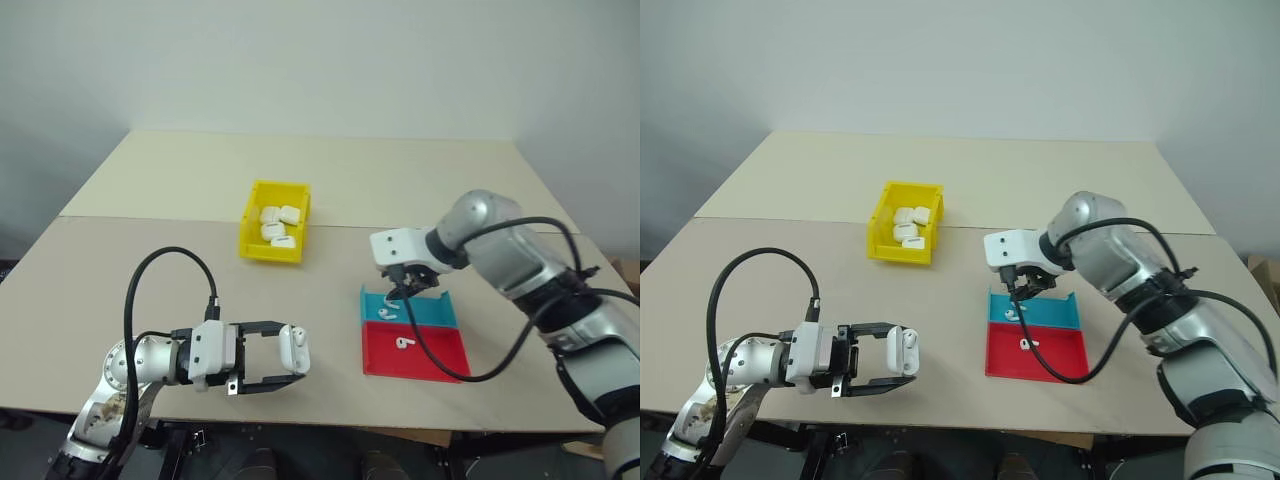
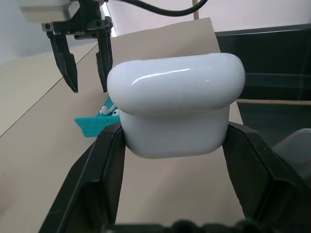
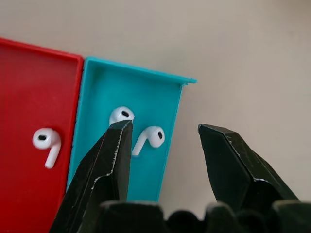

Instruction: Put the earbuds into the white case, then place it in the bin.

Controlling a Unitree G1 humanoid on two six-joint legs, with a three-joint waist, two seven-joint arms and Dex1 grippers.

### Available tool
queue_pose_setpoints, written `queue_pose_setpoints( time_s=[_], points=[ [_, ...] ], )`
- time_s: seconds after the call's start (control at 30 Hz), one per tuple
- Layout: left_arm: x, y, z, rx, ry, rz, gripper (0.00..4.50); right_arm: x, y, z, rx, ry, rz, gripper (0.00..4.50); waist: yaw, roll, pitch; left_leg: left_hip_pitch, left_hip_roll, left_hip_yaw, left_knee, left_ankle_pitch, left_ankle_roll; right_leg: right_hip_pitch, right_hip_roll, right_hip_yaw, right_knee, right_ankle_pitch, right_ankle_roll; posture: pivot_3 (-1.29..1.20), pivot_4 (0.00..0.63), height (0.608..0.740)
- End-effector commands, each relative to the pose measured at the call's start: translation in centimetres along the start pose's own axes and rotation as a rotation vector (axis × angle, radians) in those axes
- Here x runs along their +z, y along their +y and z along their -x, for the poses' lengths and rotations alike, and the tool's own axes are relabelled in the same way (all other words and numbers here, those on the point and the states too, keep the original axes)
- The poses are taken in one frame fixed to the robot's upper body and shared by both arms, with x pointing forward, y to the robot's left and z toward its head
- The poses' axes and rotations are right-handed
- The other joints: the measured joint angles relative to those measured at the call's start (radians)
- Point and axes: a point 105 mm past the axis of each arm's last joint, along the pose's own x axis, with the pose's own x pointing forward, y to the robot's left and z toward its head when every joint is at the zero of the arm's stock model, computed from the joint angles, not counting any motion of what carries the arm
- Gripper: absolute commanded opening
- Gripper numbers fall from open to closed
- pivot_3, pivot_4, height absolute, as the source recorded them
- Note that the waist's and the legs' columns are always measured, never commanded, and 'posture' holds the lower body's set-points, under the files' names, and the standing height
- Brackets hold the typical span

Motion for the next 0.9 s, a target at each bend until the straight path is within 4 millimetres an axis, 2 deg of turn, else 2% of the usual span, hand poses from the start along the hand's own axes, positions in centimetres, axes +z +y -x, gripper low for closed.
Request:
queue_pose_setpoints(
  time_s=[0.03,0.3,0.57,0.9],
  points=[
    [1.1,-0.1,-0.4,0.002,-0.025,-0.06,2.75,-0.8,-0.5,0.0,-0.026,0.062,-0.031,2.61,0.002,0.0,0.0,0.0,0.0,0.0,0.0,0.0,0.0,0.0,0.0,0.0,0.0,0.0,0.0,0.0,0.15,0.74],
    [0.9,-0.3,-0.8,0.007,-0.03,-0.062,2.75,-1.3,0.0,-1.3,-0.026,0.066,-0.08,2.61,-0.007,0.0,0.0,0.0,0.0,0.0,0.0,0.0,0.0,0.0,0.0,0.0,0.001,0.0,0.0,0.0,0.15,0.74],
    [0.9,-0.2,-1.0,-0.002,-0.031,-0.066,2.75,-2.2,0.3,-2.5,-0.052,0.103,-0.054,2.61,-0.007,0.0,0.0,0.001,0.0,0.0,0.0,0.0,0.0,0.0,0.001,0.0,0.001,0.0,0.0,0.0,0.15,0.74],
    [0.9,0.0,-1.1,-0.006,-0.032,-0.077,2.75,-3.1,-0.3,-2.2,-0.1,0.125,-0.032,2.61,-0.008,0.0,0.0,0.001,0.0,0.0,0.0,0.0,0.0,0.001,0.001,0.0,0.002,0.0,0.0,0.0,0.15,0.74]
  ],
)
